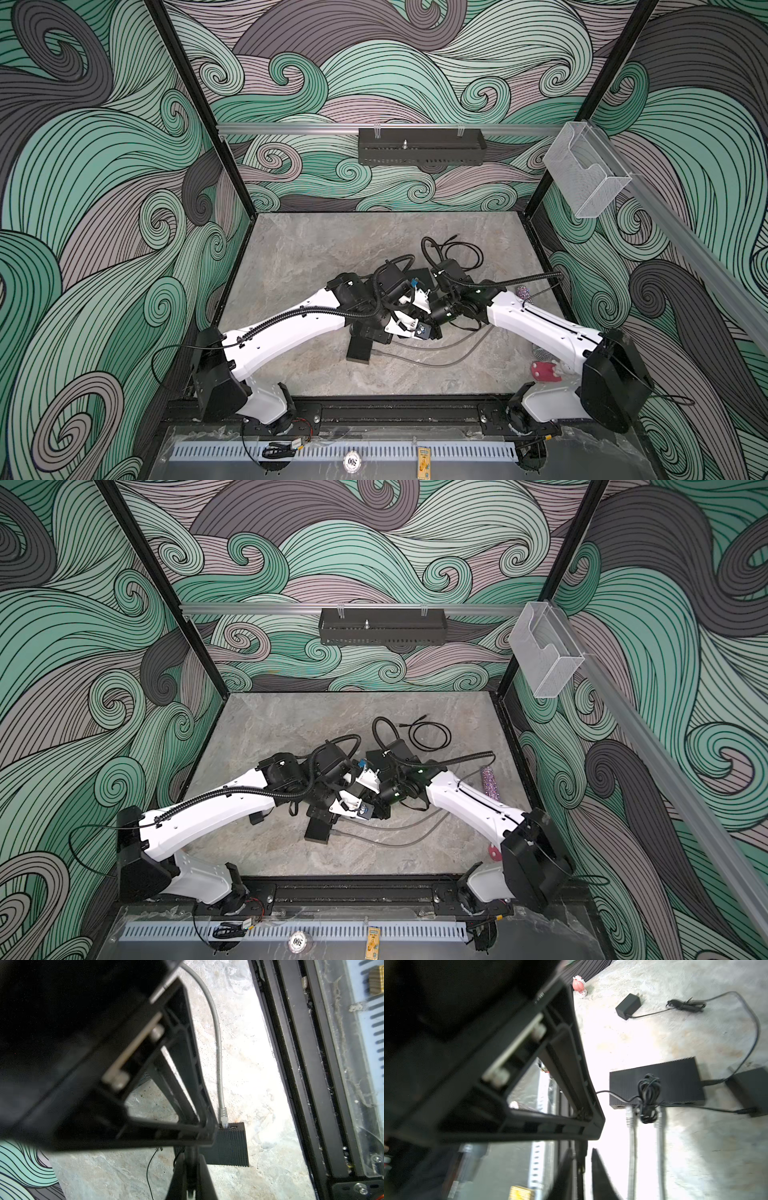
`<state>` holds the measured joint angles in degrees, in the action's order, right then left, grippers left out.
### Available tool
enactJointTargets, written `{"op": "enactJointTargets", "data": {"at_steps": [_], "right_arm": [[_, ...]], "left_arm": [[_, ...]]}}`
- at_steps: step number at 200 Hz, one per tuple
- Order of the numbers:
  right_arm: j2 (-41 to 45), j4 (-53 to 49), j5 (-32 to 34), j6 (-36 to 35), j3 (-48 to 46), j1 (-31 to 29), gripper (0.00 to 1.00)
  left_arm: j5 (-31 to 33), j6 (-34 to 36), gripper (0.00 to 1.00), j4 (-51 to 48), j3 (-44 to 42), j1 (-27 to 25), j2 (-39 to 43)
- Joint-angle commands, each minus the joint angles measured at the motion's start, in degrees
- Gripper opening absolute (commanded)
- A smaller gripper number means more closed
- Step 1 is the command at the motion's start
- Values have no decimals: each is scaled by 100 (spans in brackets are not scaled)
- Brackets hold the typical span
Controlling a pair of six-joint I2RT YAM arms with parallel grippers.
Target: Insert the plug into the switch port
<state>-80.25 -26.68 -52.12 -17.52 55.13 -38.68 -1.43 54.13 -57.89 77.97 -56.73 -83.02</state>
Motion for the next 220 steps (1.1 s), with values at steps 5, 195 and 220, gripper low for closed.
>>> {"op": "enactJointTargets", "data": {"at_steps": [5, 195, 220], "right_arm": [[645, 406, 1034, 180, -297, 95, 59], [1833, 846, 4189, 3747, -1111, 2189, 99], [1342, 798, 4176, 3764, -797, 2180, 99]], "left_arm": [[207, -342, 0, -145, -110, 22, -30], [1796, -1036, 0, 2487, 2909, 3356, -2175], [1586, -978, 0, 2736, 3240, 3397, -2280]]}}
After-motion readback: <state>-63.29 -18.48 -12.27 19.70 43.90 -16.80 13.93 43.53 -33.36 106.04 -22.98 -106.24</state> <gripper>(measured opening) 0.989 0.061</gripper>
